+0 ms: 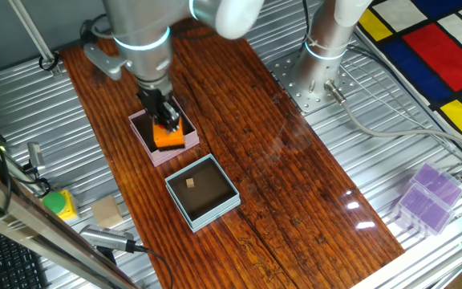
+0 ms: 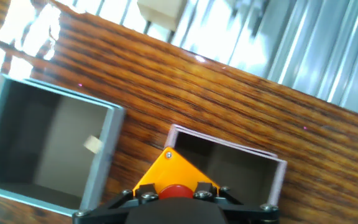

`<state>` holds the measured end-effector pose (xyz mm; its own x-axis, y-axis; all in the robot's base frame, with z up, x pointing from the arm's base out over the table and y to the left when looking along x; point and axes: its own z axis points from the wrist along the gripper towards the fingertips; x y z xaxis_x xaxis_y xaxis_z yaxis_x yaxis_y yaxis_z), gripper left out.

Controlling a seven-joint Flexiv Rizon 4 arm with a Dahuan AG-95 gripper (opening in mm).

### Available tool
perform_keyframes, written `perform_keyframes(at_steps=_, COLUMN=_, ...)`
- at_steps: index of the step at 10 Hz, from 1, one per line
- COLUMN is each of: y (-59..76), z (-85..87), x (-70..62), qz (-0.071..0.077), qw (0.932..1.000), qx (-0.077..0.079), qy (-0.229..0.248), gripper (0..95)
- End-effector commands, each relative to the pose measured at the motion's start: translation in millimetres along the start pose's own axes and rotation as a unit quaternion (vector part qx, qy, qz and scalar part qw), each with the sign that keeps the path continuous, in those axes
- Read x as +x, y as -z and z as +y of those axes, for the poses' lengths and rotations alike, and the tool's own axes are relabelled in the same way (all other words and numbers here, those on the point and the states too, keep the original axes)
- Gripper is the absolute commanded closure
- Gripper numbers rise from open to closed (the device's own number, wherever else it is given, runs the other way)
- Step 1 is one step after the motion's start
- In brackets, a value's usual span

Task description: Move an object from one box to another

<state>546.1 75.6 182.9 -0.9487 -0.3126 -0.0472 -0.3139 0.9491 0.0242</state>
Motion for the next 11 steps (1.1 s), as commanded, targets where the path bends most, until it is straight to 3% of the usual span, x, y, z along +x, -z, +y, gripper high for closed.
perform_keyframes(at_steps=1, y=2.0, z=9.7, x=-3.3, qz=0.001, qw=1.0000, qx=-0.001, qy=-0.010, gripper=95.0)
perform_keyframes(at_steps=5, y=2.9, z=11.2, x=-3.8, qz=0.004, qw=0.9999, qx=0.000, qy=0.015, gripper=95.0)
perform_keyframes(at_steps=7, y=2.9, z=11.2, x=-3.8, qz=0.019, qw=0.9981, qx=-0.001, qy=0.058, gripper=95.0)
perform_keyframes(at_steps=11, y=2.9, z=11.2, x=-3.8, qz=0.016, qw=0.9985, qx=-0.006, qy=0.053, gripper=95.0)
